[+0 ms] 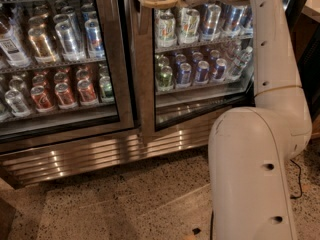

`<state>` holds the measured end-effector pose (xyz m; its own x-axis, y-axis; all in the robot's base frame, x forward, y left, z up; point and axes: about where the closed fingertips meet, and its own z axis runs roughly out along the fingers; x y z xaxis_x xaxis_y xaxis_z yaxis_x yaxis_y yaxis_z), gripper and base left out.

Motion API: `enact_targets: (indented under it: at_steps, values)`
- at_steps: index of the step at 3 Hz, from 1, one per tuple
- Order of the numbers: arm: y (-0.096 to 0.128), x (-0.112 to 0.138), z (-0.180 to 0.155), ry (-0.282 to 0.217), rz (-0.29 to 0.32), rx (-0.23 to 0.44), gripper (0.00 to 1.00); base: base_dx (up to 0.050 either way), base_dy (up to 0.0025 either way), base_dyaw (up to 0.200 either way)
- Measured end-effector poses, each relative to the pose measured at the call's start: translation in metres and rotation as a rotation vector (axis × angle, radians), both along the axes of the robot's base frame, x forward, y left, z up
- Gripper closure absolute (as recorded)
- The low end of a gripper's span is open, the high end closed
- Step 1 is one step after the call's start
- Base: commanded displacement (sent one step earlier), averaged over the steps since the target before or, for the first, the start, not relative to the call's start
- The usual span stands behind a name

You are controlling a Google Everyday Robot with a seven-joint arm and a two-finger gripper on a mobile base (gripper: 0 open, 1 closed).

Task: Open right fridge door

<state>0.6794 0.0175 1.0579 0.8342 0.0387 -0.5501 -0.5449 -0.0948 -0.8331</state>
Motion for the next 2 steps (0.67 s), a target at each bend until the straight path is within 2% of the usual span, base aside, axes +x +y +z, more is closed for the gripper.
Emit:
enact_targets:
  at_steps: [1,2]
  values:
    - [0.0001,0.0000,0.0000,0.000,0.000,0.000,0.81,0.000,0.00000,0.000]
    - [0.0036,0.0000,0.0012,0.002,0.002,-0.004,0.58,0.000,0.00000,0.000]
